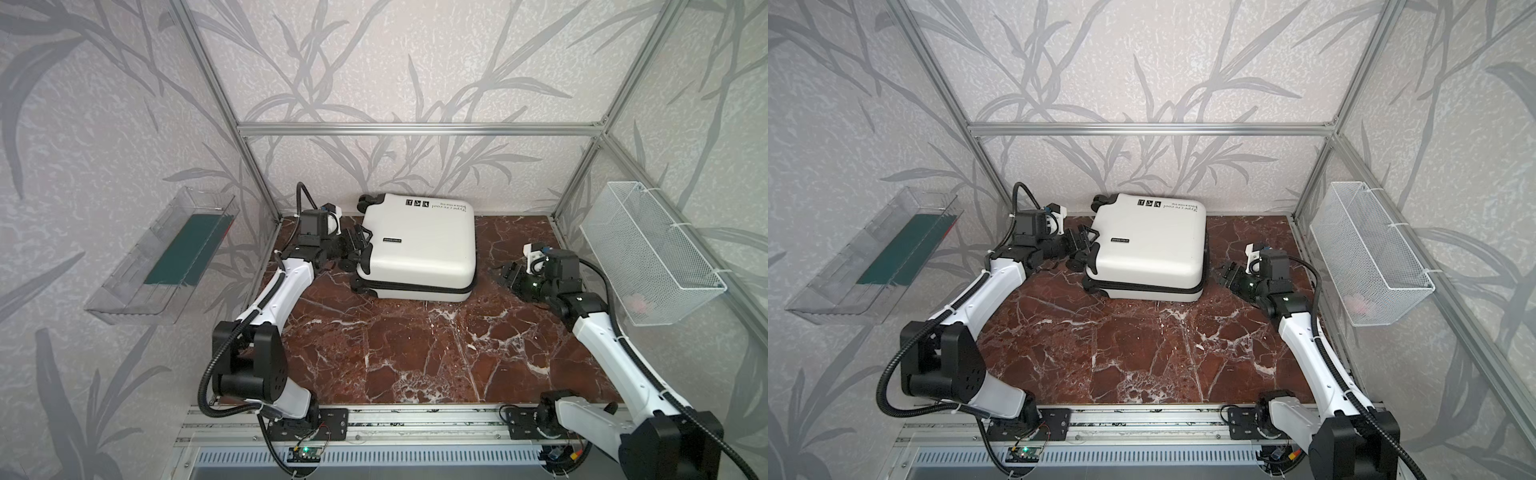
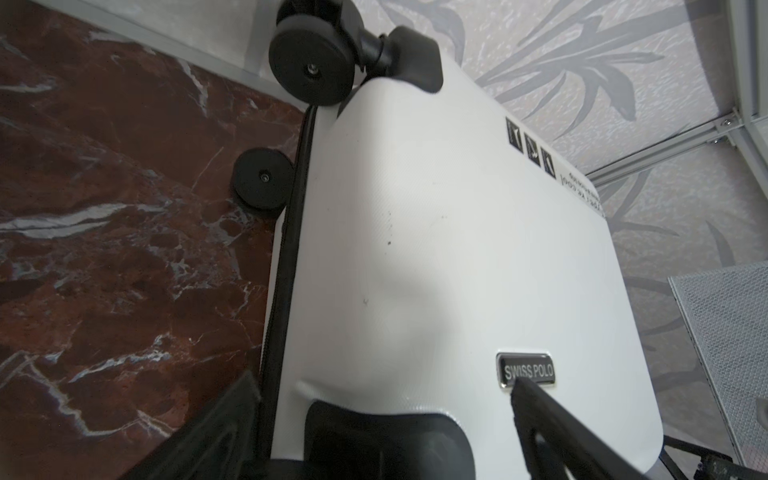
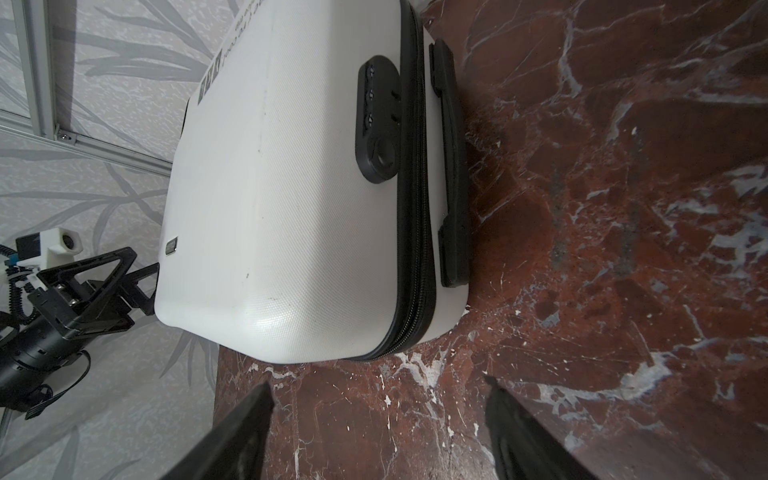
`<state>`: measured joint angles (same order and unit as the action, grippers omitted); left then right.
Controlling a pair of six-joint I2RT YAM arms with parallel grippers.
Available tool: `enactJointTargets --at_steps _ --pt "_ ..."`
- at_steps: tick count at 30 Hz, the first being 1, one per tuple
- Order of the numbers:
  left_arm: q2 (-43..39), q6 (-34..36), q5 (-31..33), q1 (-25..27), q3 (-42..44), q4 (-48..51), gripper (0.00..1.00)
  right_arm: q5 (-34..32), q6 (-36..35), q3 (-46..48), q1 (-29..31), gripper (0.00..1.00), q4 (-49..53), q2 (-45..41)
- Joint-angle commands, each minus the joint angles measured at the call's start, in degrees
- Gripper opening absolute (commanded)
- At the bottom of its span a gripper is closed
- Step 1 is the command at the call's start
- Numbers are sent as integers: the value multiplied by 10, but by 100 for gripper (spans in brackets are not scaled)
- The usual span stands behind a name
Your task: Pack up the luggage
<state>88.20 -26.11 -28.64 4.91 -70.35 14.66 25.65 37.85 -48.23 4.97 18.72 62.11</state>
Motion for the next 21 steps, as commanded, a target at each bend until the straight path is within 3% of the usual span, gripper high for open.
enactJointTargets --at_steps 1,8,13,21 --pt "1 26 -34 7 -5 56 97 10 -9 2 -2 81 4 -8" --pt "-32 49 -60 44 23 95 96 10 -10 1 -6 81 15 -14" --pt "-71 51 -55 104 66 106 96 13 -10 5 -22 81 20 -21" --pt "-108 -33 -53 210 133 29 96 27 -27 9 -61 82 24 -22"
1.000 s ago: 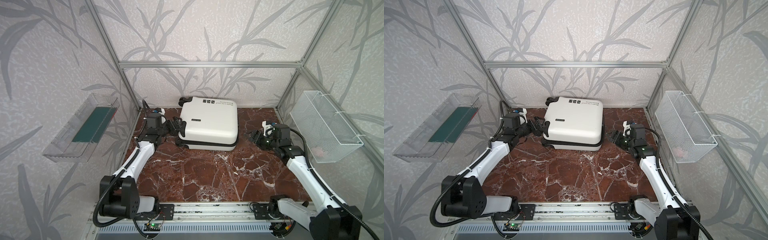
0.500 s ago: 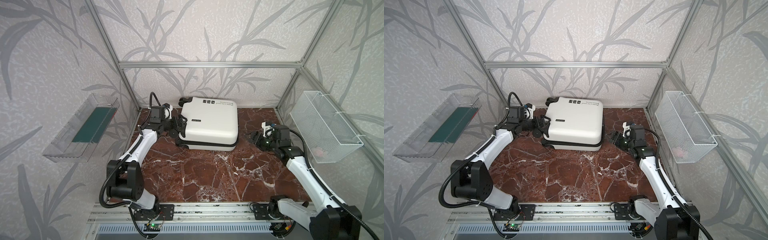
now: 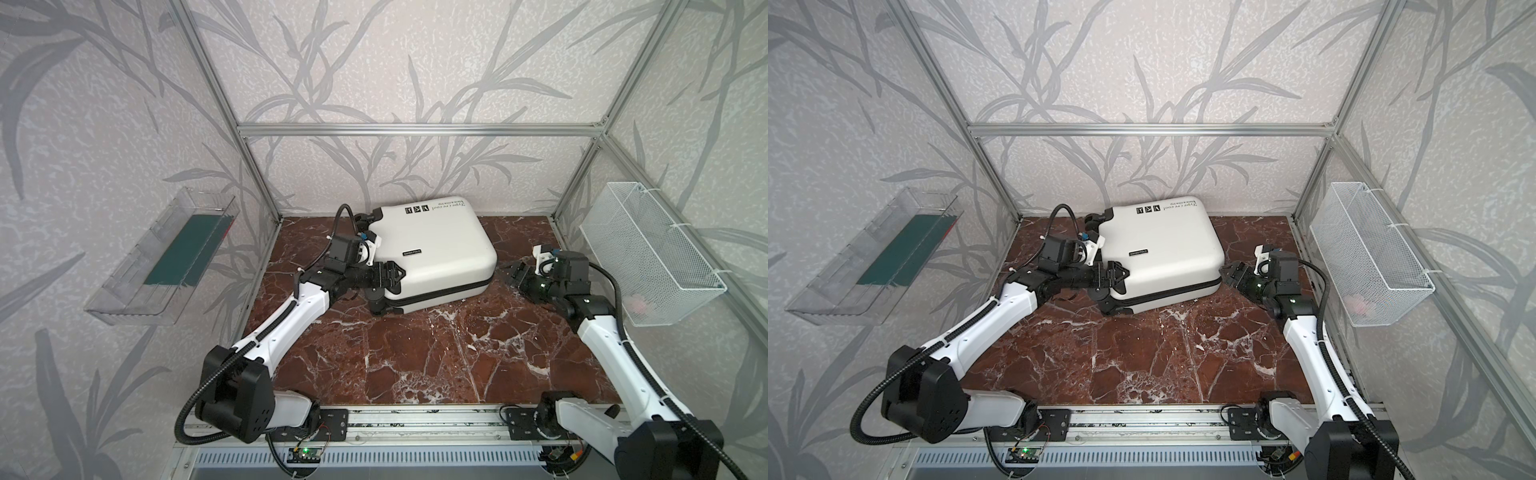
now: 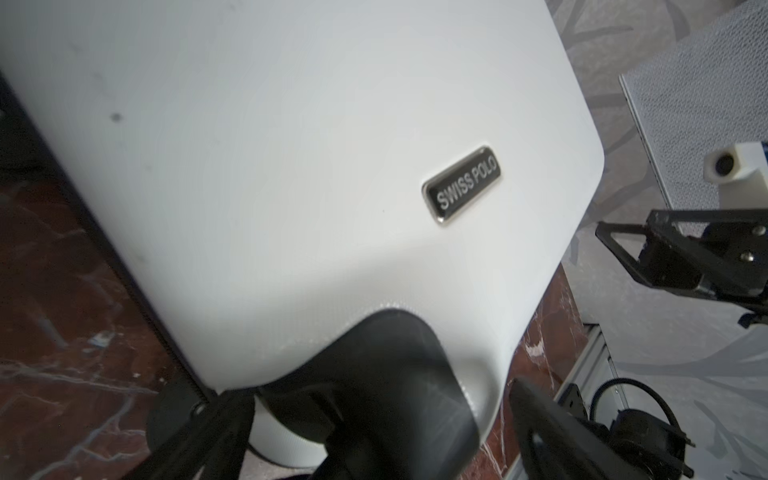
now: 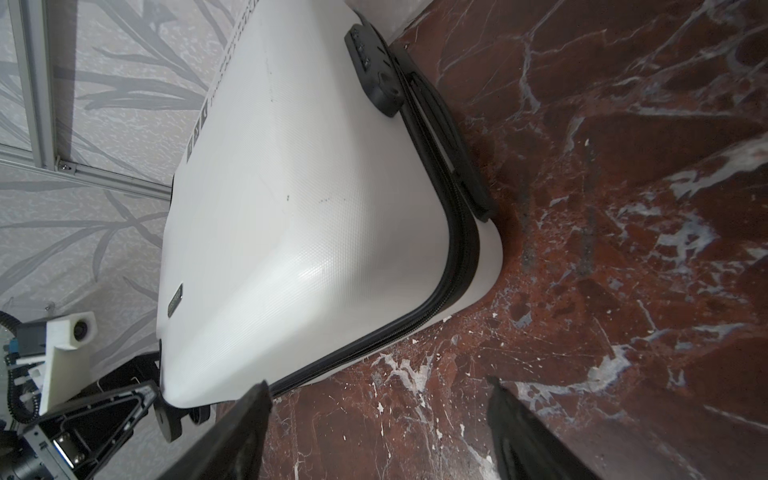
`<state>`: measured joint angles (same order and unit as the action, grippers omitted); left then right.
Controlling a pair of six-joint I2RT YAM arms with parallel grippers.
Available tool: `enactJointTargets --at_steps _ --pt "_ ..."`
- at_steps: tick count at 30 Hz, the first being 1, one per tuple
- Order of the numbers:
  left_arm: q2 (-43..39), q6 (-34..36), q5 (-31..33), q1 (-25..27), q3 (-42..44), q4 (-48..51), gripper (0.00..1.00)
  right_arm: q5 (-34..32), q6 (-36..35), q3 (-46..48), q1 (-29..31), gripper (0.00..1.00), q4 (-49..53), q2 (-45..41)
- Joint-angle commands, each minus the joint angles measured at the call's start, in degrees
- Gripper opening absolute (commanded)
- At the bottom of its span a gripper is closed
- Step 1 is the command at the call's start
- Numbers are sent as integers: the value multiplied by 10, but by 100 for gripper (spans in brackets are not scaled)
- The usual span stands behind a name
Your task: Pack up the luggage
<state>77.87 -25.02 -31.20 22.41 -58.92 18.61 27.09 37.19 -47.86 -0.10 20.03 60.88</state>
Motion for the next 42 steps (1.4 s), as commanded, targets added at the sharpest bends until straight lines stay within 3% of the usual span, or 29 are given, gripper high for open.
enactJointTargets --at_steps 1,6,10,14,18,21,26,35,39,42 --pt "-7 -56 -24 55 20 -24 96 15 -20 6 -16 82 11 -9" --pt "-5 -55 -7 125 -31 -13 96 20 -21 3 -43 82 11 0" --pt "-37 -18 63 122 -72 34 97 26 -21 -1 -66 82 11 10" --pt "-61 11 137 83 -100 60 99 30 -25 1 -83 82 12 13" --pt "-31 24 140 -1 -142 65 99 32 -23 10 -88 82 7 16" --pt "25 51 132 -45 -197 76 99 37 -21 16 -89 82 5 14" --pt "152 110 122 -75 -338 126 99 42 -25 29 -89 82 12 1" --pt "373 168 76 -86 -597 267 99 52 -38 55 -100 82 32 -29" --pt "424 186 61 -87 -667 330 98 65 -42 68 -120 82 35 -38" --pt "427 192 25 -86 -665 348 97 71 -45 75 -134 82 35 -41"
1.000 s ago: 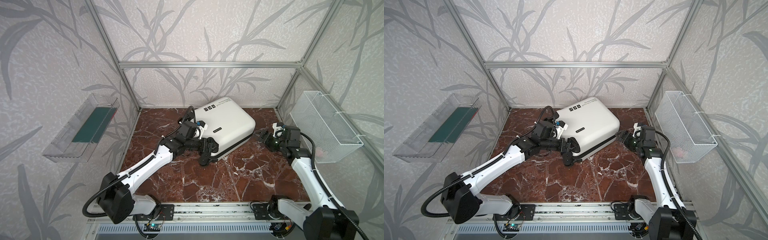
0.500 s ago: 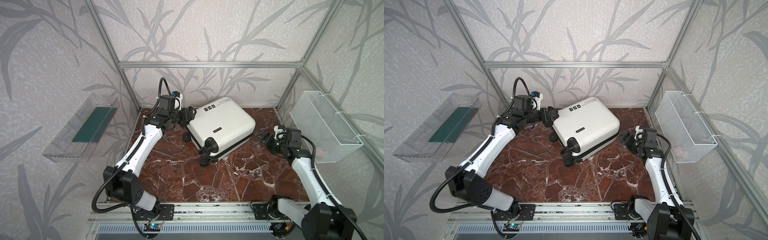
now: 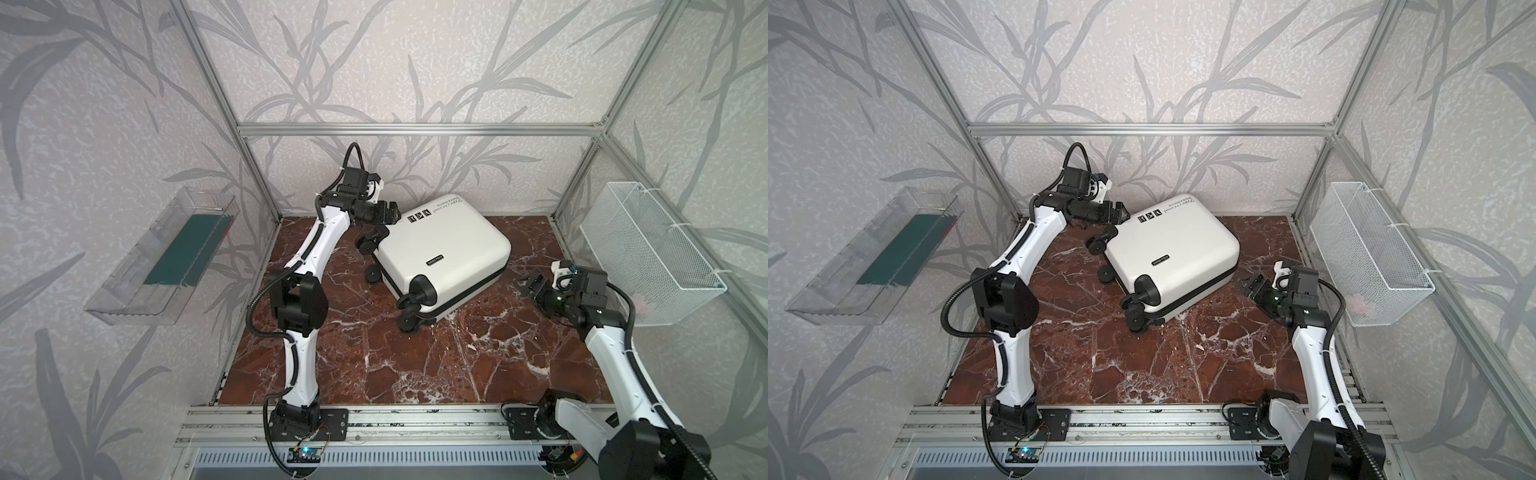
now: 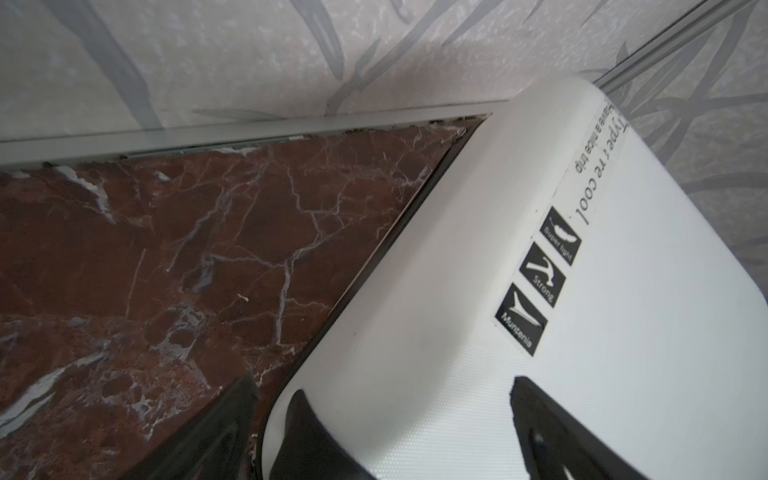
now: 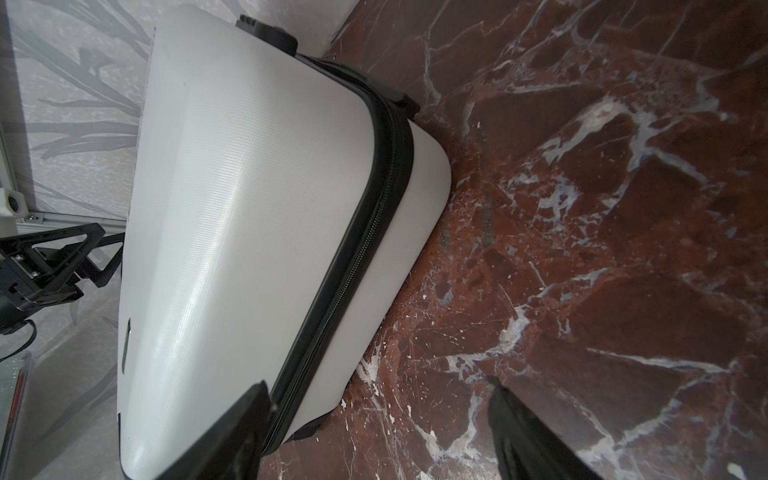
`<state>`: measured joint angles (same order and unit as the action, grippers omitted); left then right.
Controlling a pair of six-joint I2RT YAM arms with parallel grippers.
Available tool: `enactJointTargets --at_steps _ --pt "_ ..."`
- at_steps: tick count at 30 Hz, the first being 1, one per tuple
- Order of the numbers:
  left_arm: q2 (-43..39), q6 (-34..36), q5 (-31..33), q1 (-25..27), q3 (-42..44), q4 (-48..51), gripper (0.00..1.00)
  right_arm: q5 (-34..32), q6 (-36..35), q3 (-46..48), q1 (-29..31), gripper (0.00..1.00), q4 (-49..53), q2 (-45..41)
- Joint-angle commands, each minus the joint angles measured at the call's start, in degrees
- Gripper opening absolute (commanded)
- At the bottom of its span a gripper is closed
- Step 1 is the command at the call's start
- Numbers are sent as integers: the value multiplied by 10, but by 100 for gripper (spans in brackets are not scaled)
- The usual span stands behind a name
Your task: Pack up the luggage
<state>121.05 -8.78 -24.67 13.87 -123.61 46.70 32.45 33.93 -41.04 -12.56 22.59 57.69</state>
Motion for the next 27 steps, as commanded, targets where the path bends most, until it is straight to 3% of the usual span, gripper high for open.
enactJointTargets --at_steps 1,11,18,20,23,27 --pt "-11 30 -54 0 -6 69 97 18 -12 8 -14 82 9 -8" --pt "-166 -10 -150 19 282 -69 96 -1 21 3 -21 79 -42 58" --pt "-324 -97 -164 46 512 -207 95 18 20 -35 -21 53 -75 185" --pt "-376 -144 -128 47 579 -264 96 23 21 -48 -17 49 -93 224" --pt "-447 -200 -2 42 650 -298 98 19 21 -80 -4 48 -101 276" --pt "-489 -233 87 35 673 -289 99 11 21 -133 33 47 -99 338"
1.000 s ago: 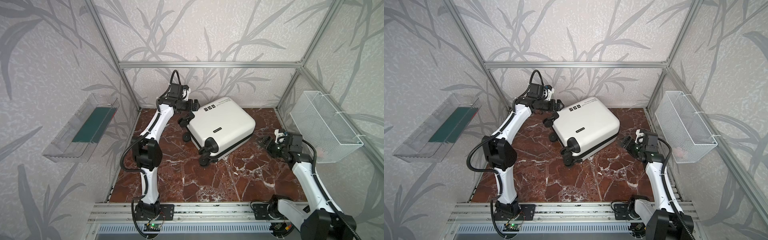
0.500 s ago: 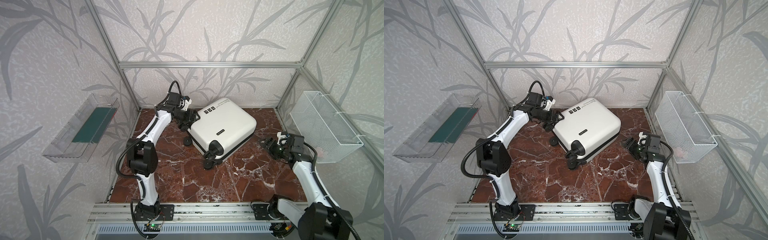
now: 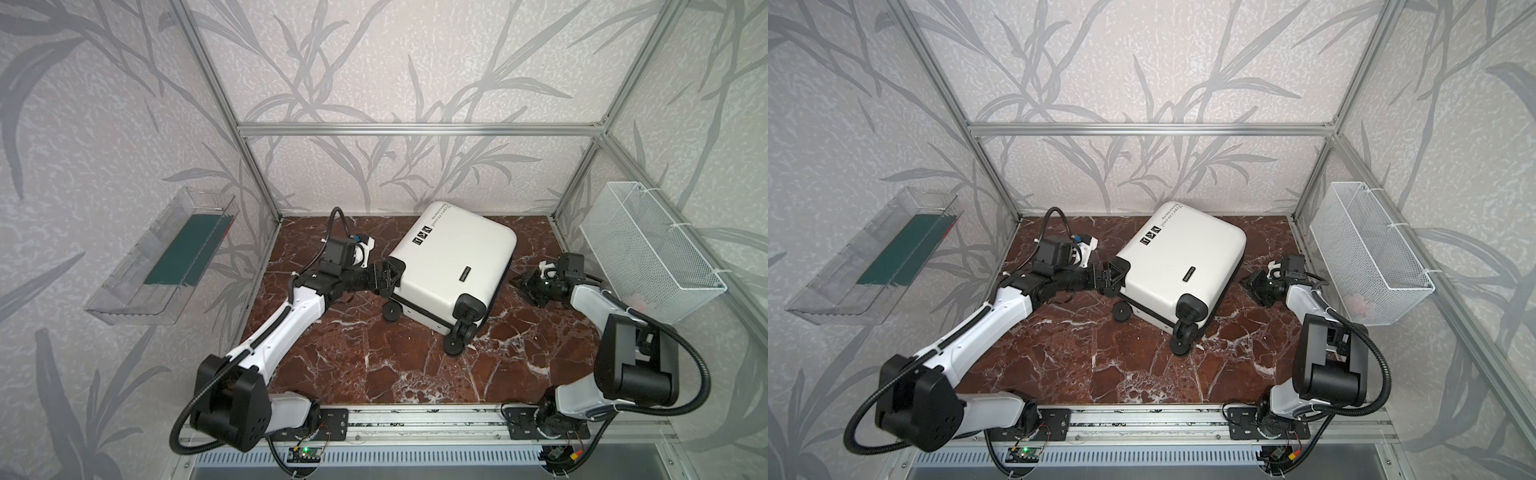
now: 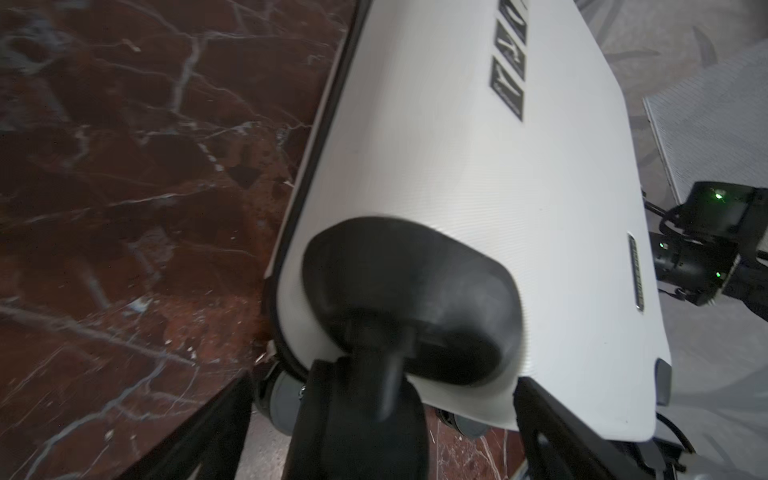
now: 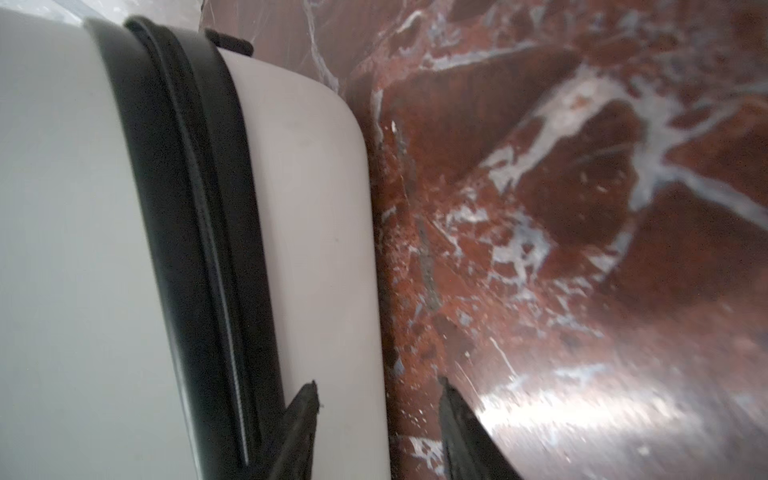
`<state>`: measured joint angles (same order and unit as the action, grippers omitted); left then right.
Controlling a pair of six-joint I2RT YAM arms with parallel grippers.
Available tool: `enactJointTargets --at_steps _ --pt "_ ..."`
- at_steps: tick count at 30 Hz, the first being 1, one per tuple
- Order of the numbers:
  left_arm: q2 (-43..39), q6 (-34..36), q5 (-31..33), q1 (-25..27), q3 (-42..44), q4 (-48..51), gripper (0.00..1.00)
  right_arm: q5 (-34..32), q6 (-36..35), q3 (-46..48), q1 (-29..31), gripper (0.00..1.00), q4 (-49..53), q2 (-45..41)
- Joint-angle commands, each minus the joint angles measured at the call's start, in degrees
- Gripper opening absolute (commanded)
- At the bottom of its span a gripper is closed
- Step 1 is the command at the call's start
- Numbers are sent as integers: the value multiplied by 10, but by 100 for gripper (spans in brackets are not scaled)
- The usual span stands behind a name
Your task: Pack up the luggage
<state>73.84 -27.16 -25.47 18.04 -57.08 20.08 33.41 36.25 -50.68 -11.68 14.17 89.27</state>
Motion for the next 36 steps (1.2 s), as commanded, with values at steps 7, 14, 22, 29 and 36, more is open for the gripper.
enactJointTargets --at_steps 7,14,22,29,36 --pt "-40 -85 101 -6 -11 5 99 -8 20 -157 112 46 -1 119" --pt "-60 -126 96 -6 -19 7 99 -5 -3 -346 156 47 60 229" --pt "-60 -205 71 0 -67 12 99 -109 -53 -256 159 64 104 50" --pt "-32 -305 135 66 -160 45 99 -217 -92 -133 263 76 171 -172" --pt "3 -400 222 123 -282 154 99 -412 -98 -128 436 83 245 -226"
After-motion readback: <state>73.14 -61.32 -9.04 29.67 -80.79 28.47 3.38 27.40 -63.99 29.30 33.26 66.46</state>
